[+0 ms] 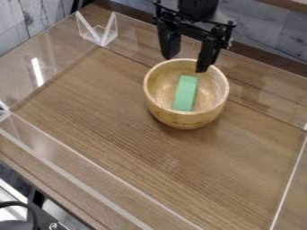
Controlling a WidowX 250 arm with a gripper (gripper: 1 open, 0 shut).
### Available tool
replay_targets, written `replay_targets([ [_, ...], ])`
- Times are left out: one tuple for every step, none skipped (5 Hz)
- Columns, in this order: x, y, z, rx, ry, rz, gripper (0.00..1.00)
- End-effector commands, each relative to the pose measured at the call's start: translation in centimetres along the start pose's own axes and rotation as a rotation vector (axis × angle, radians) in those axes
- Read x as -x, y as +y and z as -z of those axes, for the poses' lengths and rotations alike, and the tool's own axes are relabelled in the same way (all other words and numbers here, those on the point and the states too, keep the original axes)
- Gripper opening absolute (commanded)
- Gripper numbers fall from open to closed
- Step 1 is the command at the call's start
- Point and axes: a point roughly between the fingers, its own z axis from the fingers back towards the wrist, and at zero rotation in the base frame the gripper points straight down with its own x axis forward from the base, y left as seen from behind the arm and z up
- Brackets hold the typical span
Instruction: Move green stick from inside the wooden bowl to the table next to it
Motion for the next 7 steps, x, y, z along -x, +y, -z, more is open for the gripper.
replay_targets([
  [-0.3, 0.2, 1.2, -0.005, -0.004, 0.002, 1.00],
  [-0.6, 0.4, 2.7, -0.016, -0.013, 0.007, 1.00],
  [-0.9, 0.5, 3.4, -0.022, -0.027, 0.007, 1.00],
  [-1.2, 0.6, 3.8, -0.028, -0.038, 0.012, 1.00],
  [-1.4, 0.7, 4.3, -0.032, -0.046, 0.018, 1.00],
  [-1.7, 0.8, 4.7, -0.035, -0.049, 0.020, 1.00],
  [-1.9, 0.9, 5.1, -0.039, -0.053, 0.027, 1.00],
])
